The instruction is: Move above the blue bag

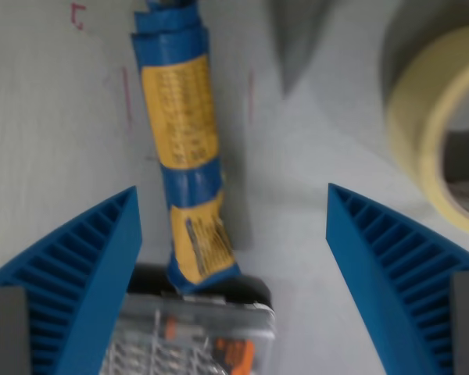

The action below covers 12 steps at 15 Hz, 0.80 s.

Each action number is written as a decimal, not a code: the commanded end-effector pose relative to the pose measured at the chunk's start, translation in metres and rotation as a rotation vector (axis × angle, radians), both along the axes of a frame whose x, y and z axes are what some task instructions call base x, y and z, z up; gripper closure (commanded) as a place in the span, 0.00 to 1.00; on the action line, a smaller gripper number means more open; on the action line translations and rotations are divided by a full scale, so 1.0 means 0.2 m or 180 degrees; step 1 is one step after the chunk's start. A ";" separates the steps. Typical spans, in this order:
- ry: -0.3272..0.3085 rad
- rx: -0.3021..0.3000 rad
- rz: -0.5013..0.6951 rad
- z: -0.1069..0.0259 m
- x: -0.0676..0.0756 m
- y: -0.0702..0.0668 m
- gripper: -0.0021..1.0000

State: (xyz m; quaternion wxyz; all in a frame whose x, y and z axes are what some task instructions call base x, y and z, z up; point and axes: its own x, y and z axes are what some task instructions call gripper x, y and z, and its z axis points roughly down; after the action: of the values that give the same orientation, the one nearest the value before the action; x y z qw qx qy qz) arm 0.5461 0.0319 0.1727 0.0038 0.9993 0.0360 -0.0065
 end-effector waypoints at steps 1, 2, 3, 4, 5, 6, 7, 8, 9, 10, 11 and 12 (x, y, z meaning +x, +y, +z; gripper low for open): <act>-0.0073 -0.0310 0.0013 -0.04 0.04 0.05 0.00; -0.0061 -0.0315 0.0008 -0.06 0.04 0.06 0.00; -0.0046 -0.0321 0.0009 -0.07 0.05 0.07 0.00; -0.0038 -0.0324 0.0009 -0.08 0.06 0.08 0.00; -0.0023 -0.0324 0.0019 -0.10 0.06 0.09 0.00; -0.0015 -0.0323 0.0024 -0.11 0.07 0.09 0.00; -0.0005 -0.0325 0.0019 -0.12 0.08 0.10 0.00; 0.0009 -0.0331 0.0014 -0.13 0.08 0.11 0.00; 0.0016 -0.0335 0.0009 -0.14 0.09 0.11 0.00; 0.0016 -0.0338 0.0006 -0.14 0.09 0.12 0.00; 0.0013 -0.0340 0.0002 -0.15 0.09 0.13 0.00; 0.0011 -0.0342 -0.0001 -0.15 0.09 0.13 0.00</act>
State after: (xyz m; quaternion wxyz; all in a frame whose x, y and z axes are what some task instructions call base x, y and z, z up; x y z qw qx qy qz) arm 0.5576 0.0536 0.1437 0.0044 0.9990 0.0452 -0.0012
